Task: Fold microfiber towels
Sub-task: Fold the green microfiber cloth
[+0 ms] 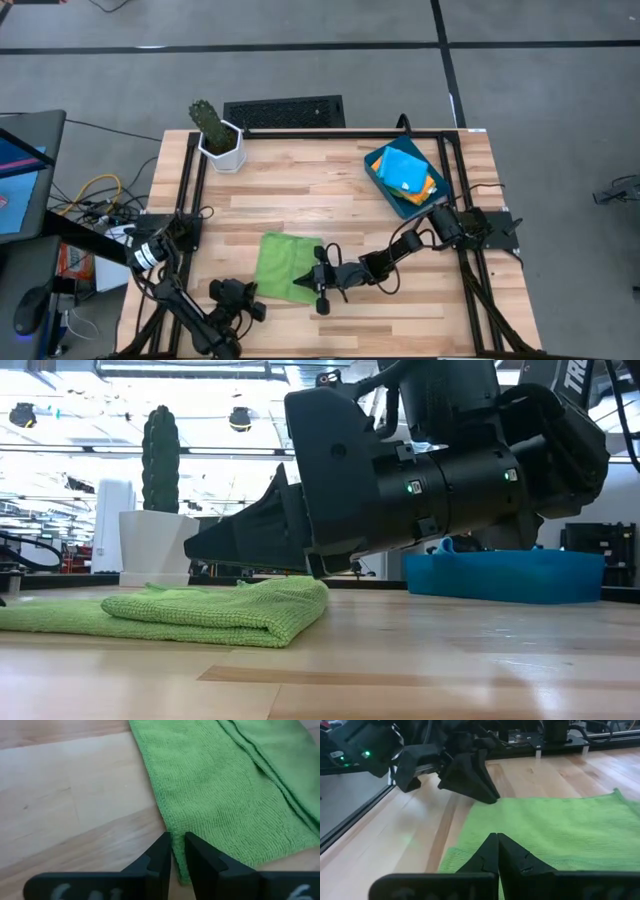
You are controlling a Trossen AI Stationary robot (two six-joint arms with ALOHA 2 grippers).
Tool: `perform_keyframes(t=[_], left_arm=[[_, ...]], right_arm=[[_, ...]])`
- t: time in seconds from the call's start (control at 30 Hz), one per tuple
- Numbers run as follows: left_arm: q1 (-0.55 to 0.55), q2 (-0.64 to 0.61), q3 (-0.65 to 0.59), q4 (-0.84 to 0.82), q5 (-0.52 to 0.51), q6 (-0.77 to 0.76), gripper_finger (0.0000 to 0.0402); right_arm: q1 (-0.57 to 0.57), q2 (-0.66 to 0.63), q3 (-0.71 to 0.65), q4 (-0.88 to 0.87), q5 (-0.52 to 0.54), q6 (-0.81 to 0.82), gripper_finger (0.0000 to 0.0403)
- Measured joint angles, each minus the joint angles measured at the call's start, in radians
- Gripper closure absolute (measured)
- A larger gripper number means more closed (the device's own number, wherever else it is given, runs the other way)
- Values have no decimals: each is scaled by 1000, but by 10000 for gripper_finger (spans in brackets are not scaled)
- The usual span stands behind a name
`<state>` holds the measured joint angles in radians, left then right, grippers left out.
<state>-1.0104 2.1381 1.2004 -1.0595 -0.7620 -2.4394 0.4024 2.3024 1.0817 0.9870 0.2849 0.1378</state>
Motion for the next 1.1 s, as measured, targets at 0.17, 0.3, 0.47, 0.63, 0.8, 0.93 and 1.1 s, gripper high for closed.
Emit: perform_keyframes(t=[0.17,0.3,0.47,0.63,0.8,0.93,1.1], left_arm=[[17,0,-13,-5,30,22,349],[62,3,-19,-52,32,50,349],[136,4,-16,-124,54,112,349],[175,-16,25,-219,63,156,349],[150,-131,32,-257,-9,141,339],[104,-202,27,-293,-49,89,301],[65,-210,-37,-190,-4,38,235]], right_arm=[[-1,0,0,-7,1,20,375],[-1,0,0,-7,1,21,377],[-6,0,0,-7,1,31,379],[-5,0,0,-7,2,39,375],[-3,0,0,-7,1,39,377],[-4,0,0,-7,1,39,377],[-4,0,0,-7,1,39,375]])
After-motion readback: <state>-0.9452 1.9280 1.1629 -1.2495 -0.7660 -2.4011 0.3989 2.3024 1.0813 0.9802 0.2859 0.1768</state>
